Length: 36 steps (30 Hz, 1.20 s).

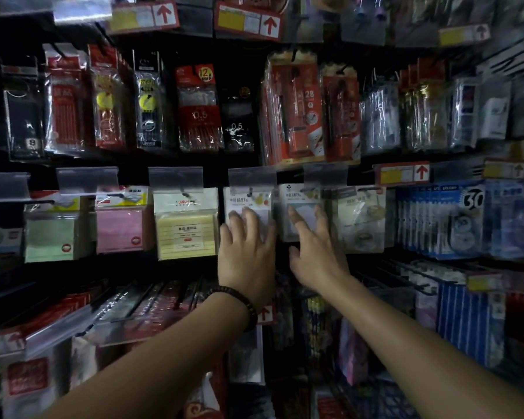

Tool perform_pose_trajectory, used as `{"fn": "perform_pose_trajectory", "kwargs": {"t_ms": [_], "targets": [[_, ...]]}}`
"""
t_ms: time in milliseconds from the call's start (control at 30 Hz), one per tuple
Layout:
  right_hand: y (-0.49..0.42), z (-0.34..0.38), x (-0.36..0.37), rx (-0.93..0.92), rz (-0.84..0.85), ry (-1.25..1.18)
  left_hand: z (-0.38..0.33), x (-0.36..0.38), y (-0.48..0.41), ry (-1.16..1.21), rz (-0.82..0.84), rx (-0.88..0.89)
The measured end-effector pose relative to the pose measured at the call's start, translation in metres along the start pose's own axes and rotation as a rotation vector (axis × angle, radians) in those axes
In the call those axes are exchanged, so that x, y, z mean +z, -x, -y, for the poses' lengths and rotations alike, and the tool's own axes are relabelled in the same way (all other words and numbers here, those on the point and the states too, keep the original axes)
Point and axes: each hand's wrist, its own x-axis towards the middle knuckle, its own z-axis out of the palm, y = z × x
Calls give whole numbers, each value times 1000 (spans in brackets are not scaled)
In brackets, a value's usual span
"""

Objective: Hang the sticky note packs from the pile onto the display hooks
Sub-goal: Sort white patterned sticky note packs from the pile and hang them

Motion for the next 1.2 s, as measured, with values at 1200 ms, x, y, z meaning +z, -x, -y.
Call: {"fn": "perform_pose_trajectory", "kwargs": {"t_ms": [1200], "targets": [[-16, 4, 26, -13, -33, -184, 9, 2, -3, 762, 350, -40]]}}
